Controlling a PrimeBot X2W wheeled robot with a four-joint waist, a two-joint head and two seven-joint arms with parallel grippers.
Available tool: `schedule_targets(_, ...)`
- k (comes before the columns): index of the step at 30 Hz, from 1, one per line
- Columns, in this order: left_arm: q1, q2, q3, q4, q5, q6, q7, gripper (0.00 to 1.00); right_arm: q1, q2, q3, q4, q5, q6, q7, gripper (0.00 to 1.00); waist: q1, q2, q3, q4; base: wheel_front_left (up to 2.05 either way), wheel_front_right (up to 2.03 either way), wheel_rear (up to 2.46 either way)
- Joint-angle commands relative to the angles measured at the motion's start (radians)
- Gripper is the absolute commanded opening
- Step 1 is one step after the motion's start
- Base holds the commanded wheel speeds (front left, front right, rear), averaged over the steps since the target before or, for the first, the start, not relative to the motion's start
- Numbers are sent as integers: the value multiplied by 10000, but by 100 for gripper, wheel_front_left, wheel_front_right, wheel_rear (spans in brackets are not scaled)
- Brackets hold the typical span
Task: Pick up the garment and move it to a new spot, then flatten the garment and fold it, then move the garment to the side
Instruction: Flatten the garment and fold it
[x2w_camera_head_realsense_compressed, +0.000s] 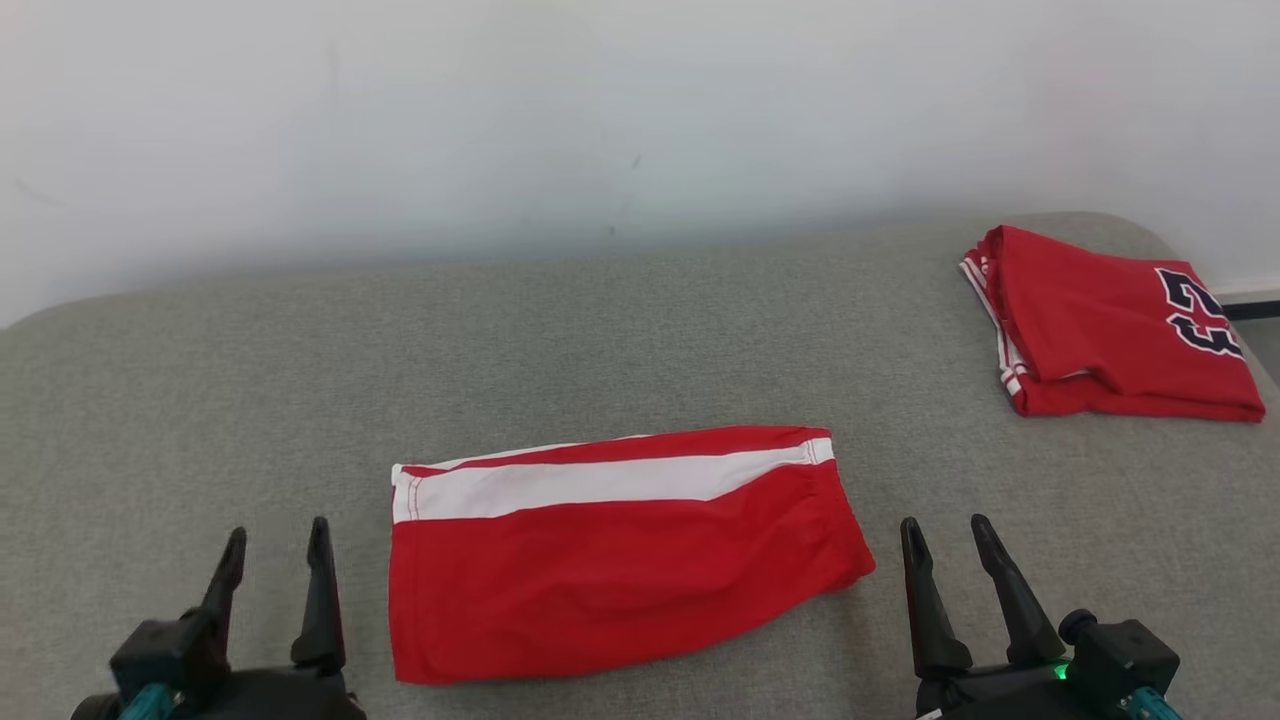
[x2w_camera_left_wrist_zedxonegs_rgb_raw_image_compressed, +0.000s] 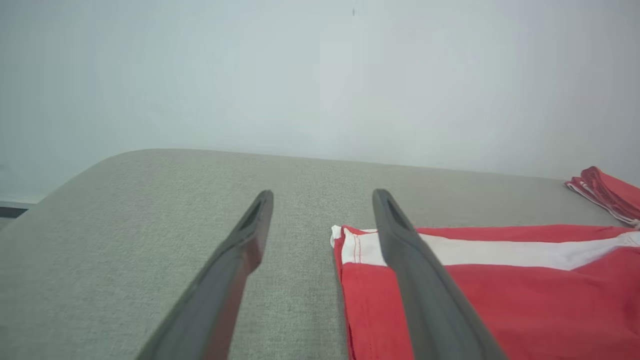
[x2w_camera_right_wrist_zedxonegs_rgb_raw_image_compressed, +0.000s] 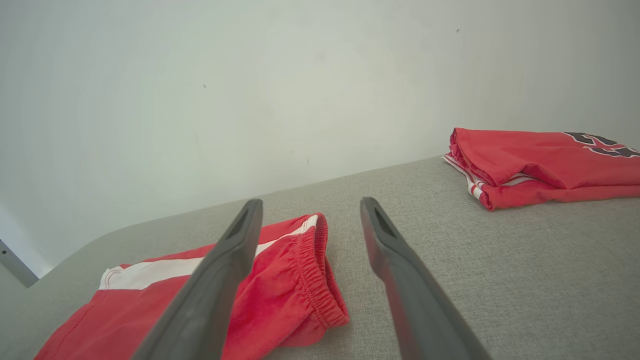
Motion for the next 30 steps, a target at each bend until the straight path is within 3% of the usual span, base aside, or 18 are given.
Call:
schedule_targets(1, 342, -143, 284, -254, 362, -54, -25, 100, 91, -5, -41, -22, -92, -29, 0, 100, 1, 0, -73, 107, 0, 0, 0)
schedule_targets(12, 2151, -945, 2027, -1635, 2824, -799, -28, 100, 331, 48, -349, 146, -112, -29, 0, 100, 1, 0, -223, 352, 0, 0, 0)
schedule_targets(22, 2889, -1731, 2942, -1758, 3563, -1260, -28, 100, 61, -158, -494, 810, -271, -29, 2, 100, 1, 0, -218, 580, 0, 0, 0)
schedule_targets(30, 2470, -2185, 3162, -1641, 4033, -1683, -30, 100, -1553, -528, -194, 2495, -481, -29, 160, 100, 1, 0, -74, 1027, 0, 0, 0)
